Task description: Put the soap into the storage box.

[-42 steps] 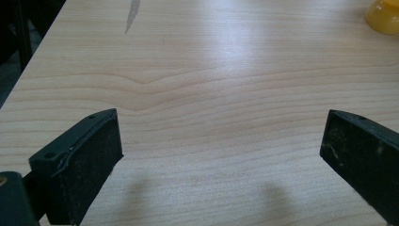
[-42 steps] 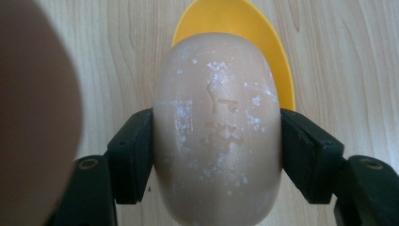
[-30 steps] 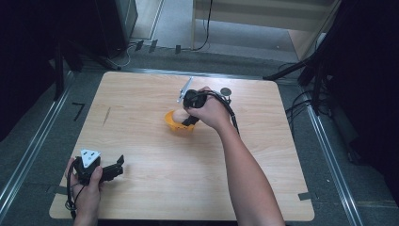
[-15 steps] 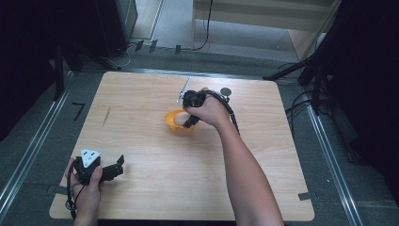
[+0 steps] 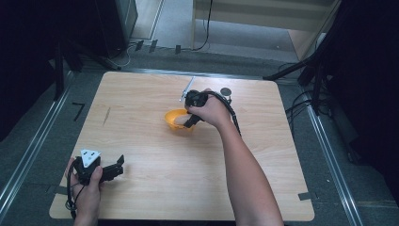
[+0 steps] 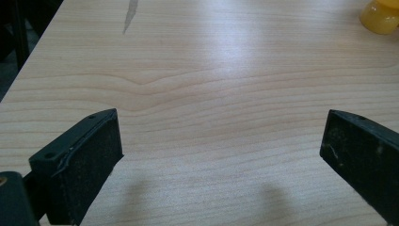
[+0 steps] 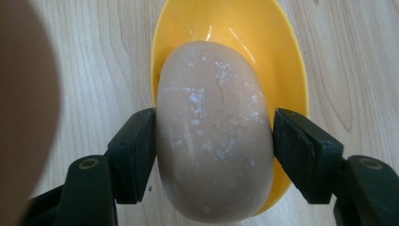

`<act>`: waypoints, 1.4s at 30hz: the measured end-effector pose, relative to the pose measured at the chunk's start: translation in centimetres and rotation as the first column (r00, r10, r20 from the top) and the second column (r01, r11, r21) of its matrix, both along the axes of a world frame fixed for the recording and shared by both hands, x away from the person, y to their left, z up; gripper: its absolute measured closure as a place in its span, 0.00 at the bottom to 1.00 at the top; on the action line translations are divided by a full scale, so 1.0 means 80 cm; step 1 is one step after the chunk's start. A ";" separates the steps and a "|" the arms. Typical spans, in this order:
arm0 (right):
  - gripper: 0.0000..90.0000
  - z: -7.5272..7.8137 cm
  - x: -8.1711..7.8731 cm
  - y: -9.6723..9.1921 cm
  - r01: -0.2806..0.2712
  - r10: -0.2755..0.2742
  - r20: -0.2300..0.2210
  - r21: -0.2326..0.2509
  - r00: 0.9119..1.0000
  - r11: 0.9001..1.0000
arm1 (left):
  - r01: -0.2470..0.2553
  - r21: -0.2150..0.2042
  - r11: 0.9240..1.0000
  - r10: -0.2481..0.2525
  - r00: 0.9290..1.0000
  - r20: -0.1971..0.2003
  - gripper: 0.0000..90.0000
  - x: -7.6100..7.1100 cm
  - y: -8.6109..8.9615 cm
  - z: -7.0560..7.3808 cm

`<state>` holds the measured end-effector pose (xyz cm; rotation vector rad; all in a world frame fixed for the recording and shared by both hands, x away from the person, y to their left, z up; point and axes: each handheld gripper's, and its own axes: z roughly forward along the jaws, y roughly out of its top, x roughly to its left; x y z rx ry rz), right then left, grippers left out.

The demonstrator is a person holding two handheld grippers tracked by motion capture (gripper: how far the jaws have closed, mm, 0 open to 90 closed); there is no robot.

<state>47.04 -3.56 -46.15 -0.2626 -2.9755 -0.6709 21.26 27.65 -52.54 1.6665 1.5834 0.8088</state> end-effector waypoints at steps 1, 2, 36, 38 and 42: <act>0.37 -0.001 0.000 -0.002 0.003 -0.003 0.004 0.012 1.000 1.000 | 0.000 -0.001 1.000 0.000 1.000 0.000 0.00 0.000 0.000 0.000; 0.37 -0.002 0.000 -0.003 0.009 -0.009 0.005 0.022 1.000 1.000 | 0.000 -0.001 1.000 0.000 1.000 0.000 0.00 0.000 0.000 0.000; 0.36 -0.002 -0.026 -0.062 0.084 -0.097 0.095 0.140 0.991 0.987 | 0.001 0.000 1.000 -0.001 1.000 0.002 0.00 0.000 0.000 0.000; 0.35 -0.005 -0.030 -0.069 0.100 -0.115 0.087 0.169 0.990 0.981 | 0.001 0.000 1.000 -0.001 1.000 0.002 0.00 0.000 0.000 0.000; 0.34 -0.011 -0.038 -0.084 0.134 -0.156 0.094 0.207 0.983 0.969 | 0.004 0.001 1.000 -0.004 1.000 0.001 0.00 0.000 -0.001 0.000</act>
